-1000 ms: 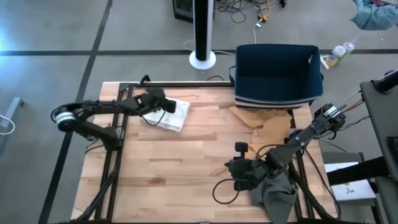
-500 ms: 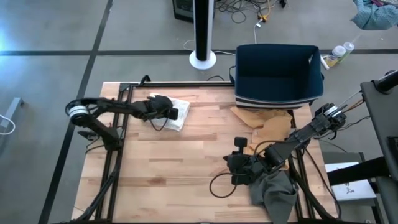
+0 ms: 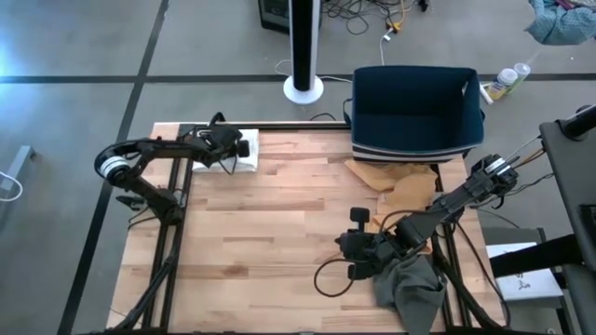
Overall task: Fold towel
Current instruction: Fold the white towel, then fold the yellow towel
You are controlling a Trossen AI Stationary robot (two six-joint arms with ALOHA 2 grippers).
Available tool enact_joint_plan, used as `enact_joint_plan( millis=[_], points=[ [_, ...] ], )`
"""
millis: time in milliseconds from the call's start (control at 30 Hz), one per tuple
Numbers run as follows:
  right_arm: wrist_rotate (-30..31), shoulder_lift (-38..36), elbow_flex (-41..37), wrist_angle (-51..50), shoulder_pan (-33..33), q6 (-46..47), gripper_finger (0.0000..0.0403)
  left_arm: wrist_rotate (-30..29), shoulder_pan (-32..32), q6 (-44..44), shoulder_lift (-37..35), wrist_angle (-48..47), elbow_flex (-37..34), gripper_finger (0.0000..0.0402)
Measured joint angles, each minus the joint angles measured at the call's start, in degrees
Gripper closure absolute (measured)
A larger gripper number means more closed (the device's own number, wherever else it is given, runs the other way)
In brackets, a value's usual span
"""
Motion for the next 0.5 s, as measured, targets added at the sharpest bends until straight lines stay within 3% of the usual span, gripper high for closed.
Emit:
enact_joint_plan(
  millis=[300, 500],
  points=[
    [0.49, -6.10, 0.00, -1.03, -1.35, -3.44, 0.0403, 2.87, -2.34, 4.95, -10.51, 0.07, 0.00, 0.0364],
    [0.15, -9.13, -1.03, -1.64, -6.43, -5.18, 0.0403, 7.11, -14.96, 15.99, -20.21, 6.23, -1.59, 0.0364]
  ],
)
